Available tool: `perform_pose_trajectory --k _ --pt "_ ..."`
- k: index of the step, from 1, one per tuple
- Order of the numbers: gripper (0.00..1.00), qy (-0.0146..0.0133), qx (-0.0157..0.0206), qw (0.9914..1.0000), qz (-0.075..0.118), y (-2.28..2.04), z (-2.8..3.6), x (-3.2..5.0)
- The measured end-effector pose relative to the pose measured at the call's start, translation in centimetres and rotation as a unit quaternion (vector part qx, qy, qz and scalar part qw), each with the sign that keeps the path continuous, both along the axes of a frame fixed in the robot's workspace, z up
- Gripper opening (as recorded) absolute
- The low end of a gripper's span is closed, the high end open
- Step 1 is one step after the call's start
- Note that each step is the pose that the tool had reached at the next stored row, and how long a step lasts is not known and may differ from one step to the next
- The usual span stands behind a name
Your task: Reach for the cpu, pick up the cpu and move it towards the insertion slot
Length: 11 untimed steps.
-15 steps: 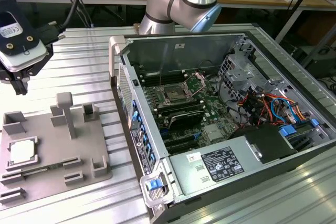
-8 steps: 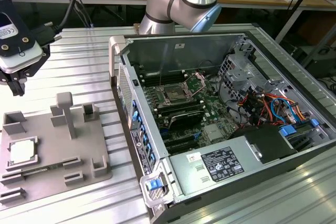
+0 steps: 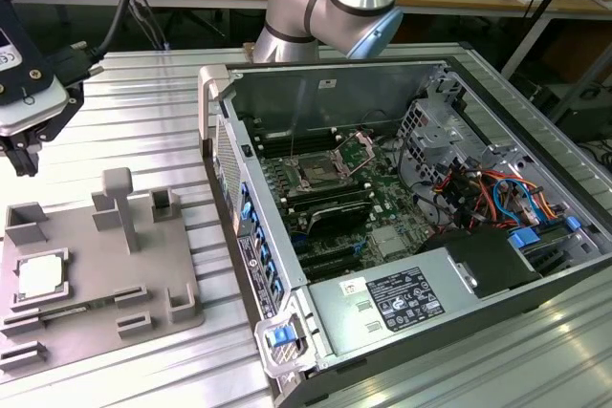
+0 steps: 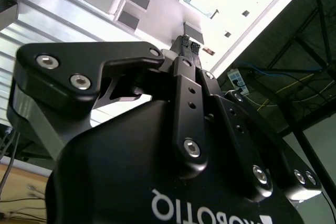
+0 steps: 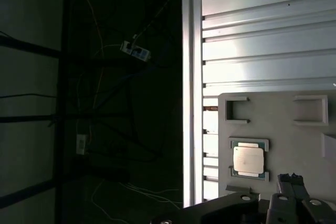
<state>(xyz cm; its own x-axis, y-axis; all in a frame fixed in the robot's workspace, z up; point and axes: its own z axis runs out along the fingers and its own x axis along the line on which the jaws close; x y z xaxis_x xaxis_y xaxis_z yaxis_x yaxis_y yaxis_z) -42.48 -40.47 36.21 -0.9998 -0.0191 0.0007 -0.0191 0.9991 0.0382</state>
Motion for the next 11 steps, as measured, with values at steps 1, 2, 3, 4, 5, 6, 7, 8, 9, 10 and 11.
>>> perform_pose_trajectory --k 1,2,3,4,5,6,7,8,9,10,11 --pt "0.11 0.0 0.0 1.0 0.0 0.0 -0.01 -0.06" --pt "0.11 0.0 0.0001 1.0 0.0 -0.01 -0.02 -0.14" --pt "0.11 0.0 0.0 1.0 0.0 -0.01 -0.02 -0.18" --pt "0.11 0.0 0.0 1.0 0.0 -0.01 -0.03 -0.21" --pt "0.11 0.0 0.0 1.0 0.0 -0.01 -0.03 -0.25" --pt "0.11 0.0 0.0 1.0 0.0 -0.02 -0.04 -0.28" --pt "0.11 0.0 0.0001 1.0 0.0 -0.02 -0.05 -0.32" --pt "0.11 0.0 0.0001 1.0 0.0 -0.02 -0.05 -0.33" --pt "0.11 0.0 0.0 1.0 0.0 -0.02 -0.05 -0.35" --pt "0.11 0.0 0.0 1.0 0.0 -0.02 -0.06 -0.36" --pt "0.11 0.0 0.0001 1.0 0.0 -0.02 -0.06 -0.37"
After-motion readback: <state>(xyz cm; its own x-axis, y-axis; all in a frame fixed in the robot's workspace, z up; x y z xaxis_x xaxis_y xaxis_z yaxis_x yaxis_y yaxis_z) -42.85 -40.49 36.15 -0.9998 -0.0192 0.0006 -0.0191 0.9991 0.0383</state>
